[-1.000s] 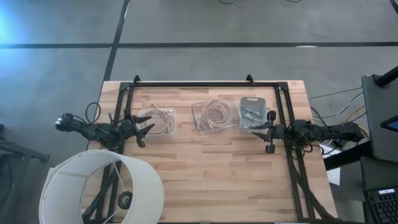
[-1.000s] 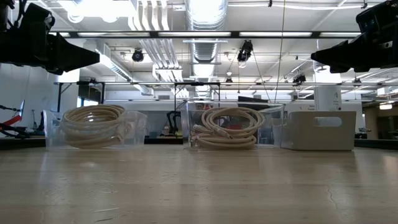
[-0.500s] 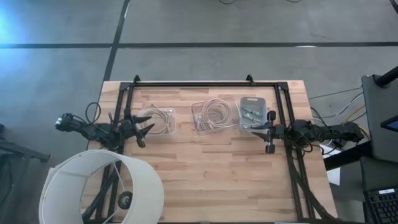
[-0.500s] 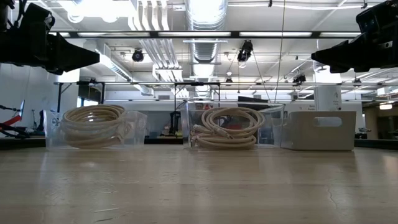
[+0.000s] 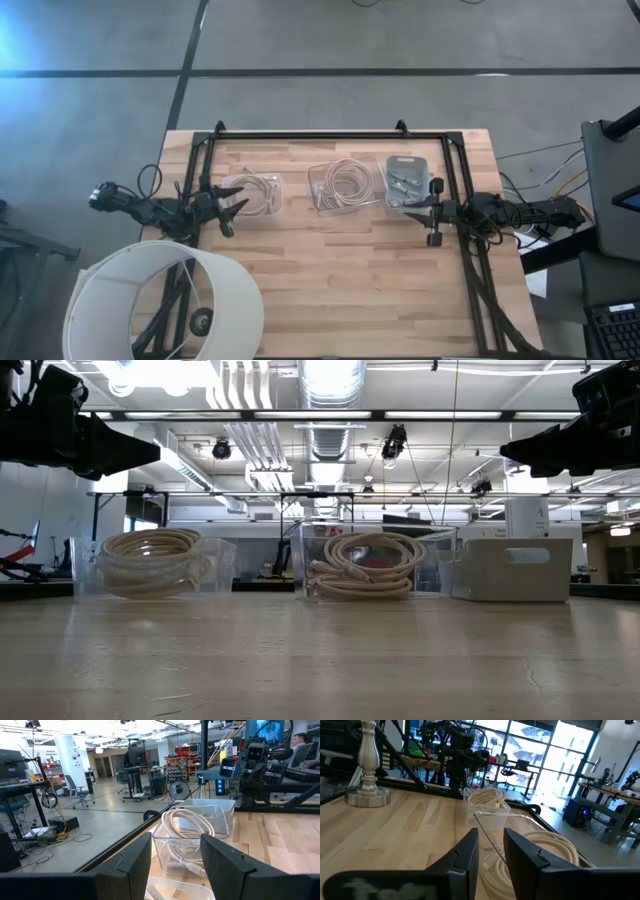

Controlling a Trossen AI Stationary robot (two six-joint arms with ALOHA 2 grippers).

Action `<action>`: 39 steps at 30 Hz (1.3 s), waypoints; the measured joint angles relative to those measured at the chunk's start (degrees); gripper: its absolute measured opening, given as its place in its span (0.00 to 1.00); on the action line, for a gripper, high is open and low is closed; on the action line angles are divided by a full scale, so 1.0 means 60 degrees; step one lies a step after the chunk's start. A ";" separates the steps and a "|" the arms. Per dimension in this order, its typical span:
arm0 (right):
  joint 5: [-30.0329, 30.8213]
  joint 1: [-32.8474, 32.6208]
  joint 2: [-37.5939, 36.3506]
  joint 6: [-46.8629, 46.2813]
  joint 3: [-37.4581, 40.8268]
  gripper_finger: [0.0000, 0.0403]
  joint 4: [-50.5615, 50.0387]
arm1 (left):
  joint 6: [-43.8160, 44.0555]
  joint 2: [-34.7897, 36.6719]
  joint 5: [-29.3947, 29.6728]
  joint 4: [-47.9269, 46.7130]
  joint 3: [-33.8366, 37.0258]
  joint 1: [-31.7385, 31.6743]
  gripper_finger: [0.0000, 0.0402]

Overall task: Pick & Place USB Port
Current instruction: Return to Home Position

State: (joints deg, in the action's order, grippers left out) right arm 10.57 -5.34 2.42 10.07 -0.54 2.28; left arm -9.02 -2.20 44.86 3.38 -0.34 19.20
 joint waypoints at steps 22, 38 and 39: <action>0.0000 0.0002 0.0000 0.0000 0.0000 0.18 -0.0003 | 0.0003 0.0000 0.0000 0.0000 0.0000 0.0002 0.43; 0.0000 0.0002 -0.0002 0.0000 0.0000 0.21 -0.0003 | 0.0002 0.0000 0.0002 0.0000 0.0000 0.0002 0.43; 0.0000 0.0002 -0.0001 0.0000 0.0000 0.20 -0.0001 | 0.0000 0.0000 0.0001 0.0000 0.0000 0.0004 0.43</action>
State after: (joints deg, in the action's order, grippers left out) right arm 10.57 -5.33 2.41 10.07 -0.54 2.28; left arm -9.02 -2.19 44.87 3.38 -0.34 19.22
